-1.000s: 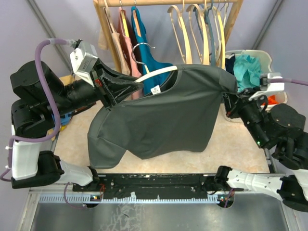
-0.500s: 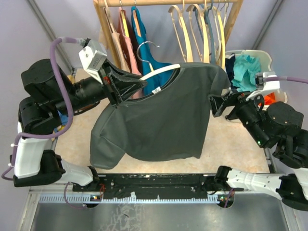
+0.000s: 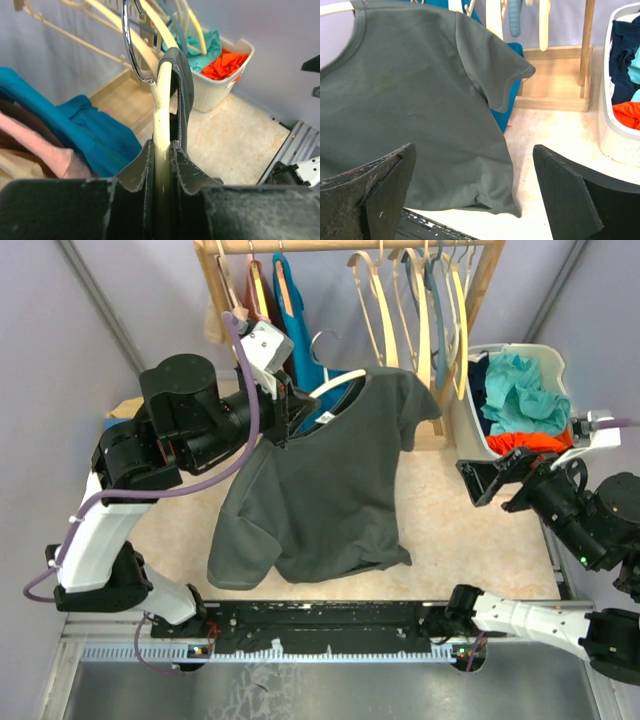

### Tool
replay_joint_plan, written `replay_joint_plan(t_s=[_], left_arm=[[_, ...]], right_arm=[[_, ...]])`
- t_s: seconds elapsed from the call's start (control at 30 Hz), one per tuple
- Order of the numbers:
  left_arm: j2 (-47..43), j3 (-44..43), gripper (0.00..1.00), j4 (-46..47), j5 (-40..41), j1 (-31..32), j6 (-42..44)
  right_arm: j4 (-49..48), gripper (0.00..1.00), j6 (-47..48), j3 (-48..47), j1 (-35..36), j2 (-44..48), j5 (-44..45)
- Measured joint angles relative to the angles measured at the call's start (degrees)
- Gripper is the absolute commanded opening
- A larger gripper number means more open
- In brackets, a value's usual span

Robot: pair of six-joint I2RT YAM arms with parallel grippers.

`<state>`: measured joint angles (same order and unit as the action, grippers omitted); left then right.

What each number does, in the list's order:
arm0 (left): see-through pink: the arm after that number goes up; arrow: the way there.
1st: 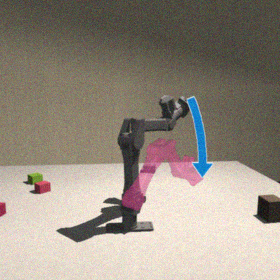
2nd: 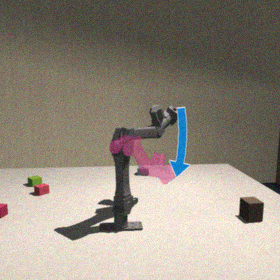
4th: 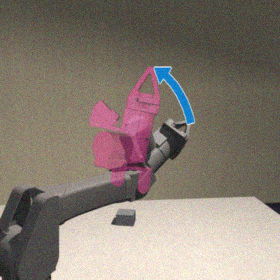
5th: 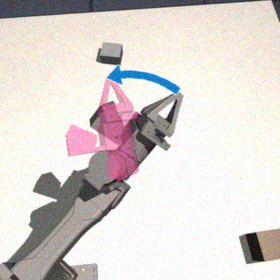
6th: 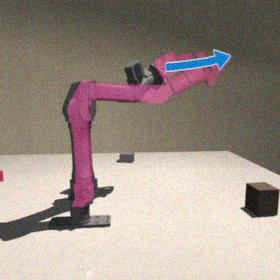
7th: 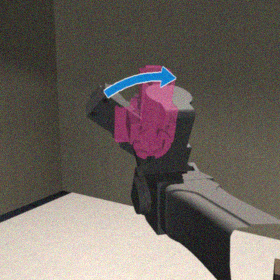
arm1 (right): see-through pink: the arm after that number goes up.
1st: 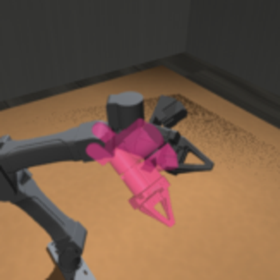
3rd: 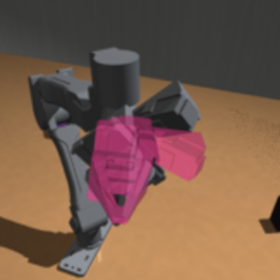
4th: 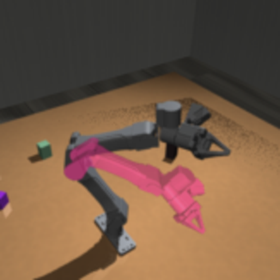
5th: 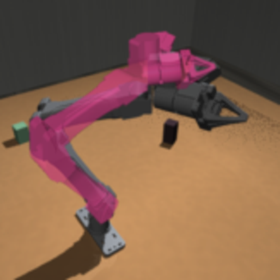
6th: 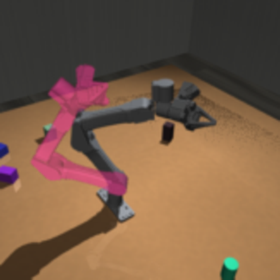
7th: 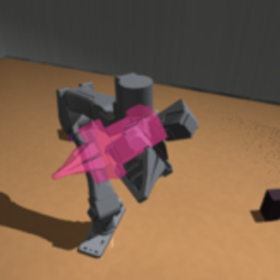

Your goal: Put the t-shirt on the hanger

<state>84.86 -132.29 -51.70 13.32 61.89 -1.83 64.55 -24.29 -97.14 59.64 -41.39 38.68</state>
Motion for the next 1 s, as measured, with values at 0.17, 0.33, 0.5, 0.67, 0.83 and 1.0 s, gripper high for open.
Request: replay_joint_plan(t_s=[0.17, 0.33, 0.5, 0.67, 0.83, 1.0], left_arm=[[0.17, 0.04, 0.00, -4.28, 2.29, 0.00, -1.40], [-0.48, 1.53, 0.00, -5.49, 5.81, 0.00, -3.15], [-0.07, 1.55, 0.00, -6.54, 10.08, 0.00, -4.50], [-0.07, 1.77, 0.00, -7.61, 11.98, 0.00, -6.14], [-0.59, 2.27, 0.00, -9.01, 13.77, 0.00, -7.67], [-1.60, 2.60, 0.00, -10.40, 13.53, 0.00, -9.03]], right_arm=[[0.76, 0.99, -0.92, 2.12, 0.00, 1.92, -1.14], [0.90, 0.99, -1.57, 6.88, 0.00, 3.26, -2.75], [0.66, 0.99, -2.36, 9.53, 0.00, 3.80, -4.35], [0.55, 0.99, -3.02, 10.95, 0.00, 5.62, -5.20], [0.39, 0.99, -3.41, 11.08, 0.00, 7.15, -5.55], [0.37, 0.99, -3.41, 11.26, 0.00, 7.58, -5.62]])
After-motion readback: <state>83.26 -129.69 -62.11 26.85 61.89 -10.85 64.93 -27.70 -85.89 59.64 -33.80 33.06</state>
